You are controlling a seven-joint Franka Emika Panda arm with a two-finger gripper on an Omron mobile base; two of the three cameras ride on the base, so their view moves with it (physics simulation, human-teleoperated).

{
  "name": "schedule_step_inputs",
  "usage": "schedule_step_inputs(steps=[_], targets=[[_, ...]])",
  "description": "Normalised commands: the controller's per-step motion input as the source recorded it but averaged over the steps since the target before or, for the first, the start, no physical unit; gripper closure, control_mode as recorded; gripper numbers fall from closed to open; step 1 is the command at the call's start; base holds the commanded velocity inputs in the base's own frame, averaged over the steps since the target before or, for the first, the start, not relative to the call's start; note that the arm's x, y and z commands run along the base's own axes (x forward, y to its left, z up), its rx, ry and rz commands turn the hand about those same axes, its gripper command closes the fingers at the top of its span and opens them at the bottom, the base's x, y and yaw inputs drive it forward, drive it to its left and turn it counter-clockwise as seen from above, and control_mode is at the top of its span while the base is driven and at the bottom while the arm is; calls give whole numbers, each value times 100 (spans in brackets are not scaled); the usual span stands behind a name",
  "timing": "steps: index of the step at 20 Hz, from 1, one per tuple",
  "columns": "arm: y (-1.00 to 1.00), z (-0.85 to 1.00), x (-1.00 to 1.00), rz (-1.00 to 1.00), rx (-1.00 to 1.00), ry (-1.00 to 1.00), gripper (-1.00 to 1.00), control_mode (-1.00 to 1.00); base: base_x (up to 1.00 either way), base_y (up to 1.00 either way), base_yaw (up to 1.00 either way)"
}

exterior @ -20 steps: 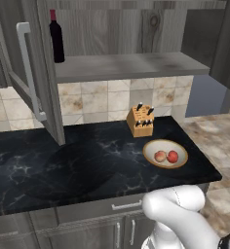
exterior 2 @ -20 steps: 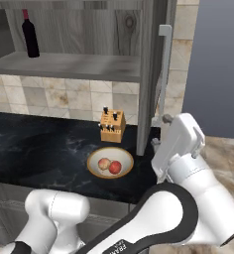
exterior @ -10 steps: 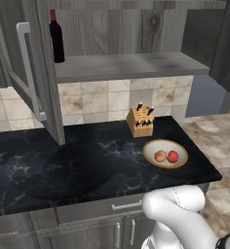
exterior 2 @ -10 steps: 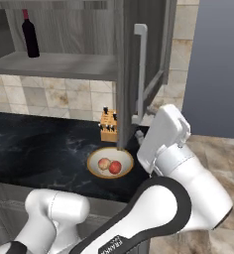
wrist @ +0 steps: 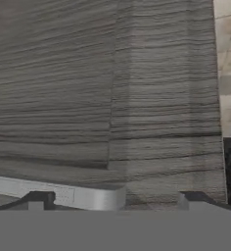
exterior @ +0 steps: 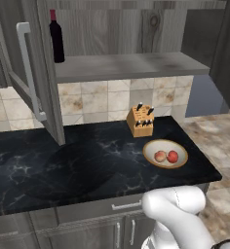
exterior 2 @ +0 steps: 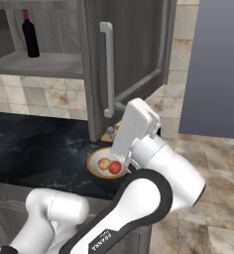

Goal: Open the cabinet. Pick the peach and peach from the cabinet and place them into the bowl. Then close the cabinet.

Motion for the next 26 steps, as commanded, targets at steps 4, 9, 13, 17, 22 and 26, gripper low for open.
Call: schedule_step_inputs(steps=[4,9,13,17,22,26], targets=[[74,6,0,18,0,-4,-100,-100,0,0,0],[56,26,1,16,0,-8,-100,-100,0,0,0],[42,38,15,15,0,-10,-100,-100,0,0,0],[34,11,43,15,0,-4,-100,-100,0,0,0],[23,-2,81,14,3,1,-100,-100,0,0,0],[11,-10,84,14,8,7,-100,-100,0,0,0]])
